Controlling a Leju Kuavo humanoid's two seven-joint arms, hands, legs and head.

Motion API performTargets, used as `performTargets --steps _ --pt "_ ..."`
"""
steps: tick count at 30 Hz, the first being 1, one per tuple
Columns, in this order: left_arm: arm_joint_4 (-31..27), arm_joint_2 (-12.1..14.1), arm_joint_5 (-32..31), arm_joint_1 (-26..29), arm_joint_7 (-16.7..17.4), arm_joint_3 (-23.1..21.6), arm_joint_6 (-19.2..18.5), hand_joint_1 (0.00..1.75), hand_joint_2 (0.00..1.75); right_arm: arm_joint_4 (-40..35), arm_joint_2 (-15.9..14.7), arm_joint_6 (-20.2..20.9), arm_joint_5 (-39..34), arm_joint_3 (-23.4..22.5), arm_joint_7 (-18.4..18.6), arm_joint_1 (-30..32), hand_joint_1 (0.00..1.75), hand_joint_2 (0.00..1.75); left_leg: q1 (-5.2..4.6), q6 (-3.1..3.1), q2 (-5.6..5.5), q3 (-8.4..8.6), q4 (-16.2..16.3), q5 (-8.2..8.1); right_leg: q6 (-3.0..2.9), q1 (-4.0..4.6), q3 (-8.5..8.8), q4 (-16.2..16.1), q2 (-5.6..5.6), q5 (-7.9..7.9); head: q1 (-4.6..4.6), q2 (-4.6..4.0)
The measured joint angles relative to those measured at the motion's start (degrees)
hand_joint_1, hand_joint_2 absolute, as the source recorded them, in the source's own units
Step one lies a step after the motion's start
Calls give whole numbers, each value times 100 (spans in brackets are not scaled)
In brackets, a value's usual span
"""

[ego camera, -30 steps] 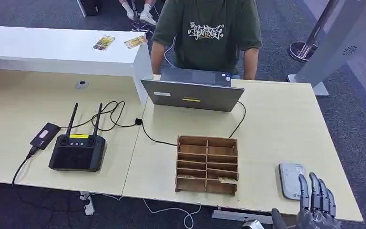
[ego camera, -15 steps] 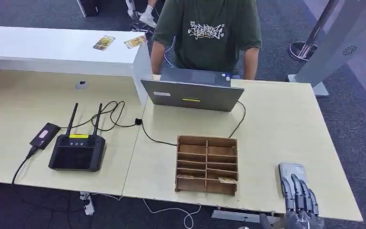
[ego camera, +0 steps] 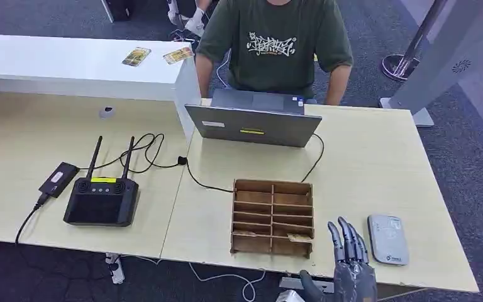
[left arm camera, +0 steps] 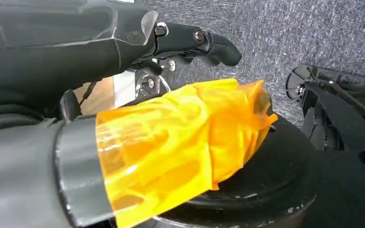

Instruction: Pass the card to the sensor for recognition and then transmit it.

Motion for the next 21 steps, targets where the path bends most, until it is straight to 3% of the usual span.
performTargets --steps 4,9,21 --pt "0 0 0 -1 -11 -2 0 0 0 170 469 -9 -342 -248 -1022 -1 0 175 0 0 0 -1 0 0 -2 0 0 0 0 -2 0 0" --pt "0 2 0 -2 -44 -46 0 0 0 299 857 -17 -671 -498 -1807 -33 0 175 -2 0 0 -1 0 0 -2 -2 1 -1 0 -1 0 0" --pt "-2 4 0 -3 -46 -68 -2 0 0 487 1169 -18 -772 -684 -2043 -115 0 175 -2 0 0 -1 0 0 -2 -1 1 0 0 -1 0 0"
